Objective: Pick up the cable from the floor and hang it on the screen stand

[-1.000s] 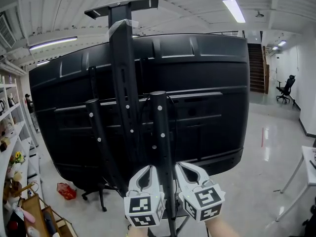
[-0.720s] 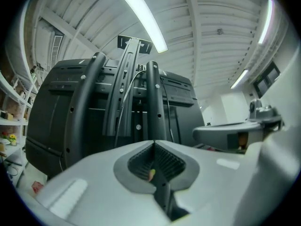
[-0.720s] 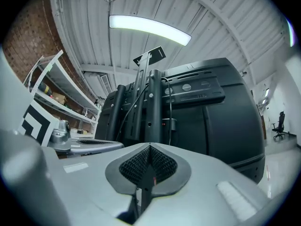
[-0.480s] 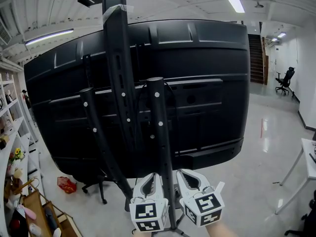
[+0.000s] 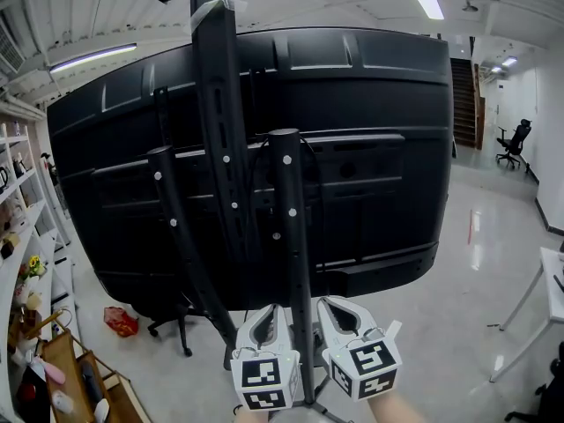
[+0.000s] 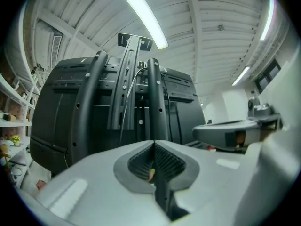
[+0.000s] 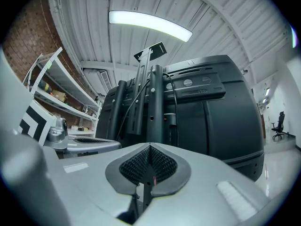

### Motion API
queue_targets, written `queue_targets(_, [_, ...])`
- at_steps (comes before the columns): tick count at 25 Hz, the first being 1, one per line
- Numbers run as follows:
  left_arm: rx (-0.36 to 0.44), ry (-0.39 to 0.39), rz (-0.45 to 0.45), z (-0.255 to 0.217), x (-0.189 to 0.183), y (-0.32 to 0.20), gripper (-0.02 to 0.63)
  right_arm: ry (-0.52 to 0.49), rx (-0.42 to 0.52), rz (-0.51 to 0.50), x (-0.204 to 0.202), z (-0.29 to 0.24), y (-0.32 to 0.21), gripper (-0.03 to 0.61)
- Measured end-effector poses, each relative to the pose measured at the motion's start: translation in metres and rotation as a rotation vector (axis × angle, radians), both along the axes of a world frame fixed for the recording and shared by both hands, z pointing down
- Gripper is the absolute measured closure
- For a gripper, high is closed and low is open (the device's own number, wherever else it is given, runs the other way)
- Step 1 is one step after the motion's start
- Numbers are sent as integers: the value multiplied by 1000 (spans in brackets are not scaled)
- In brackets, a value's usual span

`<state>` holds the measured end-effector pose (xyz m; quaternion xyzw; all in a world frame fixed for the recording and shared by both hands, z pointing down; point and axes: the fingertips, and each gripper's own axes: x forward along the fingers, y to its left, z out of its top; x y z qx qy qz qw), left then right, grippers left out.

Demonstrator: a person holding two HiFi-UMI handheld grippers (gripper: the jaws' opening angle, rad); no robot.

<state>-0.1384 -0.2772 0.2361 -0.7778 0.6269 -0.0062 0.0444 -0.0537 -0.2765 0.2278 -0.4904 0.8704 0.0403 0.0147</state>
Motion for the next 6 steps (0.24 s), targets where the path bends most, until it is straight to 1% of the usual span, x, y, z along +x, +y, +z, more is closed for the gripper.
queue_targets(6, [-6, 2, -5, 3, -1, -1, 606, 15, -16, -6, -1, 6, 1, 580])
